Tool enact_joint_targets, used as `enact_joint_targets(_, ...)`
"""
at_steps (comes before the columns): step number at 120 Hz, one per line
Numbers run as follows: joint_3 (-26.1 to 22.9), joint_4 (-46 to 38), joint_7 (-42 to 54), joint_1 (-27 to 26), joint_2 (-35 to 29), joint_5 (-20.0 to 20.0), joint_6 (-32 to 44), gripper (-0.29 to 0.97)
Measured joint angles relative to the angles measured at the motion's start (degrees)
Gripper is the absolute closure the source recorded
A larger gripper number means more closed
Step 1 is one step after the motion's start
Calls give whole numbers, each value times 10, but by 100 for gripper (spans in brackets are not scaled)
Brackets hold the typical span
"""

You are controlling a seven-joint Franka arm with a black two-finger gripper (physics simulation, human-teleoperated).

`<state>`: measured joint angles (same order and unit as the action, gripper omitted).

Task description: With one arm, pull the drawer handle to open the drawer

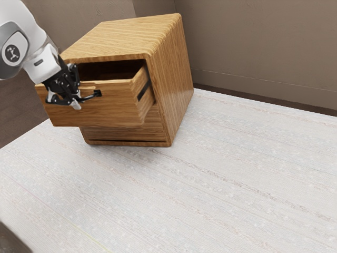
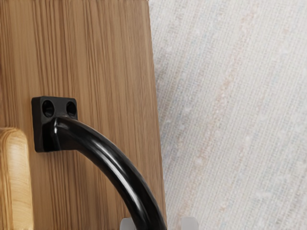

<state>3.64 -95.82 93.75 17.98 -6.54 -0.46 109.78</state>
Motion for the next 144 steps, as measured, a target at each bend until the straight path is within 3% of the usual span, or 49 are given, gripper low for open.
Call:
enact_joint_targets(18, 0, -60, 1, 0, -53, 2, 3, 75)
enact_joint_targets(39, -1, -129, -6, -12, -119, 36, 22, 75)
enact_joint_targets(97, 0, -194, -36, -44, -185, 65, 45, 81)
enact_joint_targets(144, 3, -192, -53, -46, -199, 66, 35, 59)
